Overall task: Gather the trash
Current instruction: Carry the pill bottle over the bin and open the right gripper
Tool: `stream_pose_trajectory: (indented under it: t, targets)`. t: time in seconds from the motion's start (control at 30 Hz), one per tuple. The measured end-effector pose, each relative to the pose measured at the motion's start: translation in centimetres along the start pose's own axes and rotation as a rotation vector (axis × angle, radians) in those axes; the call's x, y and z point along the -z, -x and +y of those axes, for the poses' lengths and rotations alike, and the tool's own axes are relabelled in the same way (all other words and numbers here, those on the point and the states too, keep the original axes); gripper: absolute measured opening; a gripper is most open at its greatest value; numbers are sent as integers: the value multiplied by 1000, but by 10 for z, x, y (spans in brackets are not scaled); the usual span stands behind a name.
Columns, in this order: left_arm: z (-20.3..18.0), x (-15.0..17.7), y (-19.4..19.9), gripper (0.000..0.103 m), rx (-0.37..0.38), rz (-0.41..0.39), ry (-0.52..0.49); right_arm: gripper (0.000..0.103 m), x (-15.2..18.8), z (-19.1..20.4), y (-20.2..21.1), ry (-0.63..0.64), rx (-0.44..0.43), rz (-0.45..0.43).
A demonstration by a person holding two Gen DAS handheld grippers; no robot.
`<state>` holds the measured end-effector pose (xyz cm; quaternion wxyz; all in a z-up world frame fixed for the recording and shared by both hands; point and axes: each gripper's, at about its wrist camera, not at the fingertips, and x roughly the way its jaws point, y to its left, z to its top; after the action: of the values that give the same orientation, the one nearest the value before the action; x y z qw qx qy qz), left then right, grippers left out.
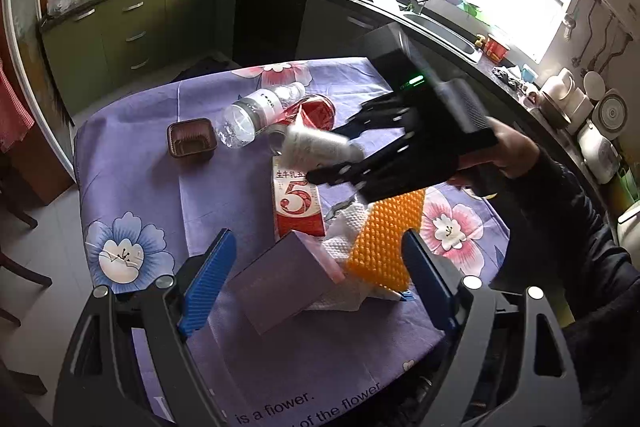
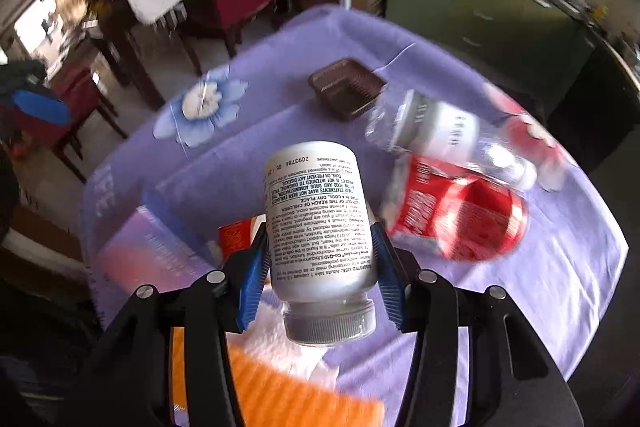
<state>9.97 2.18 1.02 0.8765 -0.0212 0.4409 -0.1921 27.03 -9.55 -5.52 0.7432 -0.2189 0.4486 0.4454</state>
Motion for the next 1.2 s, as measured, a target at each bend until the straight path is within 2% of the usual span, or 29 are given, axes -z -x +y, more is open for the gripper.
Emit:
stream_pose_trajectory:
  t: [0.13,0.23,0.33,0.43,0.53,0.77,1.03,1.1,1.2]
  targets:
    - [-10,3,2,80,14,-9,-19,49,31,-9,55,-91,37,-73]
    - [-19,6,3,81,32,-16,-32,50,78,-27,108,-221,129,-121]
    - [-28,8,3,82,49,-24,-49,50,123,-52,144,-359,215,-135]
    - [-38,7,1,82,60,-26,-62,50,180,-92,166,-546,294,-102]
    - [-46,6,-3,82,70,-20,-73,50,241,-138,163,-732,379,-21]
    - [-54,5,-11,82,59,2,-79,50,327,-225,121,-984,399,108]
    - [-47,3,-14,84,31,20,-49,51,362,-272,81,-1093,353,175]
    - [-46,3,-15,84,30,24,-47,68,365,-274,80,-1086,356,163]
    - [-46,3,-15,84,32,25,-50,69,362,-268,93,-1085,372,122]
